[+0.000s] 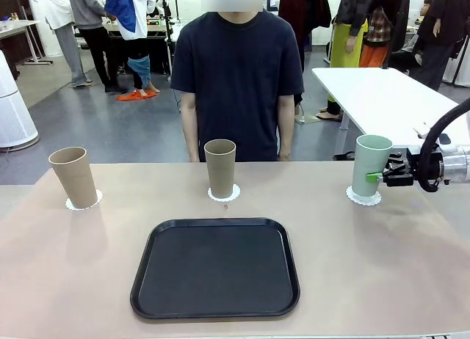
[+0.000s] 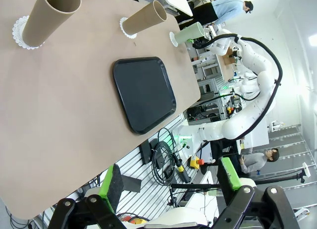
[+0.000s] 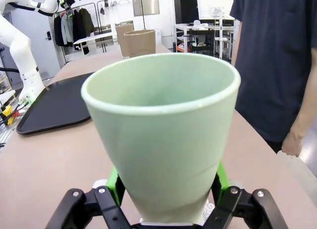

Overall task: Place coasters on the table and set cups on them.
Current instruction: Take one Reusable plastic cup from the Flat Tray and place it on a coaster set by the human.

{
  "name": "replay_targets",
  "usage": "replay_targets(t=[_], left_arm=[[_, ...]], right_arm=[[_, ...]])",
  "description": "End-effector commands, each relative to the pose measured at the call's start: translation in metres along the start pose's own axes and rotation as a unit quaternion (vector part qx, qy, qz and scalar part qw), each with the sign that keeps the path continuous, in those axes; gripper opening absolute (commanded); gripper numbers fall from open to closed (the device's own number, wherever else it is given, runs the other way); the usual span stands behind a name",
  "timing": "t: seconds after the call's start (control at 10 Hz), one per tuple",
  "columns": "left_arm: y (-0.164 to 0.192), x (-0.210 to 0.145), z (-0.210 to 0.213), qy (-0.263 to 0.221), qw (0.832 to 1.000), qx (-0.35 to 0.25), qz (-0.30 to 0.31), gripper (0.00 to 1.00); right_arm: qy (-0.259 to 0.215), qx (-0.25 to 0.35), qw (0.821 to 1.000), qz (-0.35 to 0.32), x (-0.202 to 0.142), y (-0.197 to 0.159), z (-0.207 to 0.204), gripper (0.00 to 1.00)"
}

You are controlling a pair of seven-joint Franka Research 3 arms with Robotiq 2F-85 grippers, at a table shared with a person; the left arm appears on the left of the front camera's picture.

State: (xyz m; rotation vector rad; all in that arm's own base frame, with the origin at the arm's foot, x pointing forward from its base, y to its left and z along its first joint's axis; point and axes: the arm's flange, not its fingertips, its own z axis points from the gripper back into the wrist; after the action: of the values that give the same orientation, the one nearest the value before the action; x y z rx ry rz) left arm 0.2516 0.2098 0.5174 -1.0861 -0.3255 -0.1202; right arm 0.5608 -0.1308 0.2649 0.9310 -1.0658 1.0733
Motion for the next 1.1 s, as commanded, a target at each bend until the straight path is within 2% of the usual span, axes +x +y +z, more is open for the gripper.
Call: replay_targets(t=[0.0,1.0], left_arm=[[-0.001,-0.001,0.0,-0.002,1.0,0.001,-0.001,1.0],[-0.001,-0.001,0.0,-0.002,1.0,0.001,-0.001,1.0]], right_arm=[[0.008,0.007,1.0,0.01,-0.003,0.0,0.0,0.84],[0.0,0.005,1.0,0.006,-0.014,-0.011,0.0,0.84]])
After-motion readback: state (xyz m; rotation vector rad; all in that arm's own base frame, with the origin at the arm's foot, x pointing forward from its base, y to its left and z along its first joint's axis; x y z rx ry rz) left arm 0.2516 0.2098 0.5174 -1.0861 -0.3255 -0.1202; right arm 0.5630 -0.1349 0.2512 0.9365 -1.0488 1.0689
